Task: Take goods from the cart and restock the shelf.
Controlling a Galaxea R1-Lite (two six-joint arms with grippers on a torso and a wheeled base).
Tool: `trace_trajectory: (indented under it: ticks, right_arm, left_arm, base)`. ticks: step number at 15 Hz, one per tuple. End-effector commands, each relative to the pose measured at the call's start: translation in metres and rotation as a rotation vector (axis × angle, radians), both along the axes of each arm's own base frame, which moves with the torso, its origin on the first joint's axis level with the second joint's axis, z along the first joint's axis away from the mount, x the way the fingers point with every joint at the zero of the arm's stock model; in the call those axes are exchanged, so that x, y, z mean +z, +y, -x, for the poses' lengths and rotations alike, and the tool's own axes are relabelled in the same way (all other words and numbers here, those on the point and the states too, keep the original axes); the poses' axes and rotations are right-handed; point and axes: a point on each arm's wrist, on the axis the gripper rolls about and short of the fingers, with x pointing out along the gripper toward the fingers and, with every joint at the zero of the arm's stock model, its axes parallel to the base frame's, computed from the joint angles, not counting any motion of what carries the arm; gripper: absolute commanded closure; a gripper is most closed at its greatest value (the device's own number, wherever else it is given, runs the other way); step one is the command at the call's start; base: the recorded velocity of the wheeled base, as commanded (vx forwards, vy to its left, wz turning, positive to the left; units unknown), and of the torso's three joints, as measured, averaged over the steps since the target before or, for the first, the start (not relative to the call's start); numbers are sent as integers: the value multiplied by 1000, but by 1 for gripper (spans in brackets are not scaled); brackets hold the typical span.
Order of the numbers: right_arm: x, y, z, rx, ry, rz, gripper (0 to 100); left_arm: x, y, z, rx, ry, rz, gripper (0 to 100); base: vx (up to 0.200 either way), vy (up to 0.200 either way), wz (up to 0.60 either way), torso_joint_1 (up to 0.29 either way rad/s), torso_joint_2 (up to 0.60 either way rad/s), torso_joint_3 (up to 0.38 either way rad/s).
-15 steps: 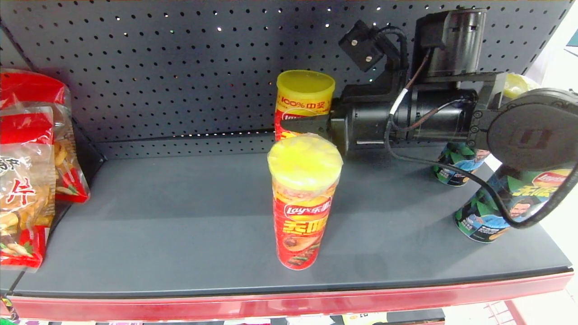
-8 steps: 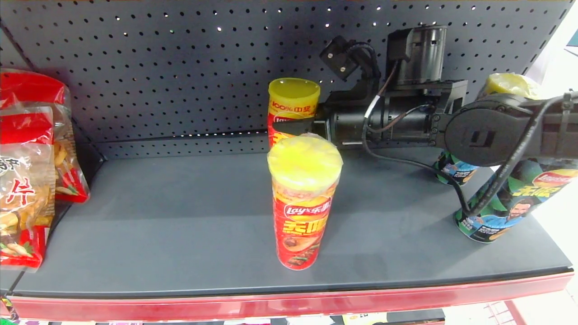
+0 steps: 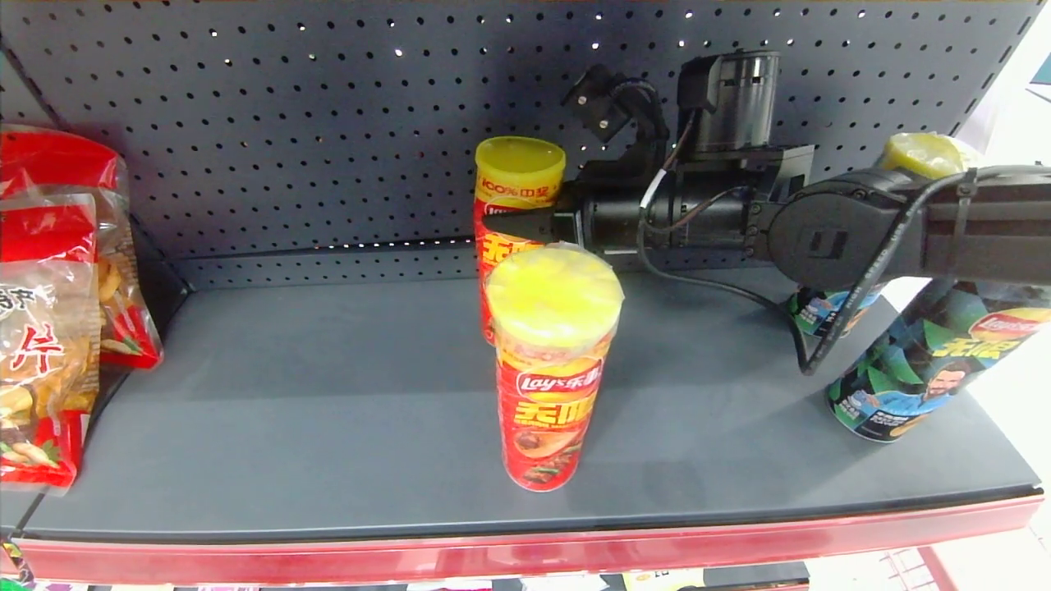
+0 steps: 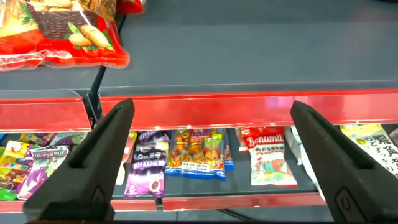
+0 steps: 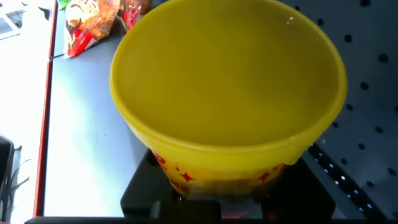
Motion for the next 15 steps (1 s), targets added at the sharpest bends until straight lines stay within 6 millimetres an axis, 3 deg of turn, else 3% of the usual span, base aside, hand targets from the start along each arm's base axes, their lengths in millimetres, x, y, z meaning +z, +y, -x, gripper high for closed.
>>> trace_trajectory:
  ticks: [1, 8, 15]
  right_arm:
    - [-2, 0, 0, 0, 2, 5, 100]
    - [-7, -19, -2, 10, -3, 34, 100]
    - [-4, -17, 6, 33, -11, 34, 100]
  left_arm:
    - [0, 0, 0, 1, 1, 0, 0]
    - [0, 0, 0, 1, 1, 0, 0]
    - [0, 0, 0, 1, 1, 0, 0]
  base:
    - [0, 0, 0, 0, 0, 0]
    - [0, 0, 0, 0, 0, 0]
    - [0, 0, 0, 0, 0, 0]
